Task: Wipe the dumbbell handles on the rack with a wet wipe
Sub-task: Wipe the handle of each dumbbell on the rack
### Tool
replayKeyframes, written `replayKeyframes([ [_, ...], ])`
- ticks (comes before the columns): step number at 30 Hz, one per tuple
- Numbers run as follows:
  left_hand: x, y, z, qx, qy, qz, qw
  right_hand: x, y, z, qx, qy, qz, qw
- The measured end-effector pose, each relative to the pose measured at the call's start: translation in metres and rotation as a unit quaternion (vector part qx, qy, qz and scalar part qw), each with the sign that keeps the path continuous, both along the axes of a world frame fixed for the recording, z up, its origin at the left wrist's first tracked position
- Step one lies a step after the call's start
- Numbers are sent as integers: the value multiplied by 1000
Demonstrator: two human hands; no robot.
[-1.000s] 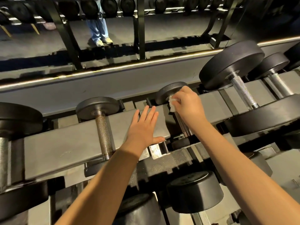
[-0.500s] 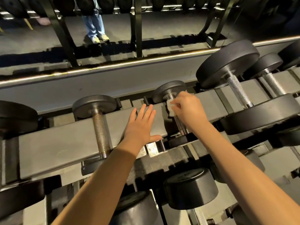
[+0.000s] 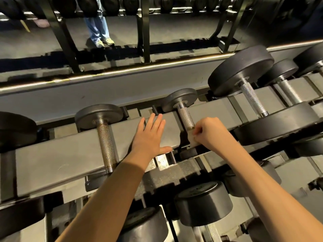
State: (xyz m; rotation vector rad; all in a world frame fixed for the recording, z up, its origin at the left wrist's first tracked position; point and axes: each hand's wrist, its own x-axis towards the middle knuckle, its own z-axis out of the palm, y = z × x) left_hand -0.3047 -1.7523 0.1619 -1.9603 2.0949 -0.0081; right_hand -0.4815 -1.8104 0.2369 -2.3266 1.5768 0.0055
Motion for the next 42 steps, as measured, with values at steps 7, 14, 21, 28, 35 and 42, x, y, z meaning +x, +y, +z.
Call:
replayKeyframes([
  [7, 0, 0, 0, -3, 1, 0, 1000, 26, -19, 4, -37, -166, -92, 981],
  [14, 0, 0, -1, -4, -5, -2, 1000, 2, -12, -5, 2, -62, -39, 997],
  [21, 0, 0, -1, -4, -6, -3, 1000, 33, -28, -3, -105, -190, -47, 975],
  [28, 0, 0, -2, -4, -1, -2, 1000, 6, -9, -10, -92, -111, 52, 988],
  [35, 0, 0, 0, 2, -4, -3, 1000, 20, -19, -6, -90, -163, -31, 982],
  [42, 1, 0, -4, -4, 0, -2, 1000, 3, -5, -5, -37, -92, -44, 994],
])
